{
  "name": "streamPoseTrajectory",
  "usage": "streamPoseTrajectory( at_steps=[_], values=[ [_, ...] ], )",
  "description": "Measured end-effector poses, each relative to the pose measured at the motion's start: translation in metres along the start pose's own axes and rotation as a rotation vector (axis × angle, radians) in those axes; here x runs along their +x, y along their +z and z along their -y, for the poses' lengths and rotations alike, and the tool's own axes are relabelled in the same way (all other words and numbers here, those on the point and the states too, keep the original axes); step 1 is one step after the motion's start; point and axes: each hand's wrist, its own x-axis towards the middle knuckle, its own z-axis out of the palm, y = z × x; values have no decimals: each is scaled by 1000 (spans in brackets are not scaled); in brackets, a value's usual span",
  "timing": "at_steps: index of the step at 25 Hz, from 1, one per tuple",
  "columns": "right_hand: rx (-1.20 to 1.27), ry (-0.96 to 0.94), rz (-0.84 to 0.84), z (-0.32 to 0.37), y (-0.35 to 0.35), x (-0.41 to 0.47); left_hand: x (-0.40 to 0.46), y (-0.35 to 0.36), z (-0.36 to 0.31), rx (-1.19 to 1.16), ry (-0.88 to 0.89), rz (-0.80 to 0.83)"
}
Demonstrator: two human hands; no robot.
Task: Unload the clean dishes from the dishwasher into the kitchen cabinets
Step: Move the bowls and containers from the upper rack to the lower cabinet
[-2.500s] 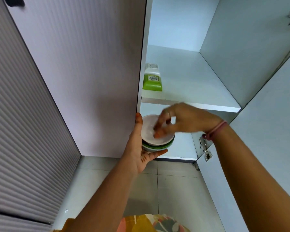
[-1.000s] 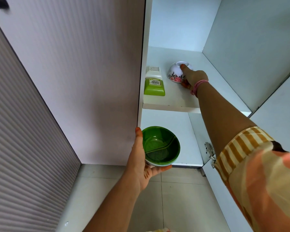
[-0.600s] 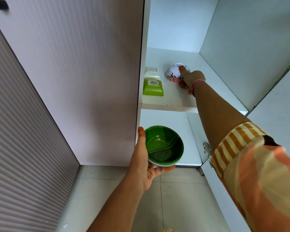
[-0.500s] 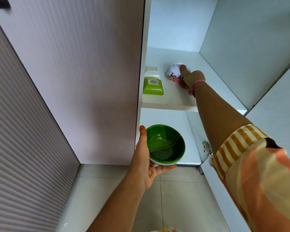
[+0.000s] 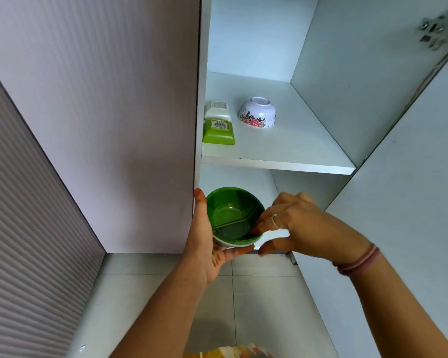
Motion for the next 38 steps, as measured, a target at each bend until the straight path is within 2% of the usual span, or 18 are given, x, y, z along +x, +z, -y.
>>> streamPoseTrajectory(
  at_steps=[2, 5, 7, 8, 10, 12, 15, 17, 19, 21, 27, 31, 33, 38],
  values=[
    [-5, -38, 1, -2, 4, -3, 0, 4, 3, 10, -22, -3],
    [227, -25, -40, -8, -8, -7, -2, 10, 6, -25, -45, -4],
    [332, 38, -131, -14, -17, -13, -3, 11, 6, -25, -18, -5],
    [433, 113, -154, -15, -22, -16, -2, 11, 6, -14, 1, -5],
    [851, 315, -232, -17, -35, -19, -1, 12, 5, 2, 28, -10],
    [1245, 479, -514, -28, -48, -18, -1, 13, 5, 0, 29, -35],
    [1696, 706, -979, -67, -60, -4, -3, 13, 7, 0, 19, -47],
    [1991, 811, -1190, -106, -64, 13, -4, 13, 8, -1, 18, -39],
    [2113, 900, -1297, -140, -64, 33, -4, 13, 9, -12, 9, -27],
    [2120, 976, -1322, -165, -57, 52, -4, 13, 10, -12, 7, -25],
    [2124, 1013, -1393, -189, -35, 81, -4, 12, 12, -9, -13, -23],
    [2014, 1092, -1371, -194, -32, 88, 1, 7, 9, -9, -24, -35],
    [1804, 1135, -1248, -191, -34, 89, 3, 5, 9, -9, -25, -41],
    [1025, 1258, -724, -181, -32, 90, 7, 1, 7, -6, -18, -39]
  ],
)
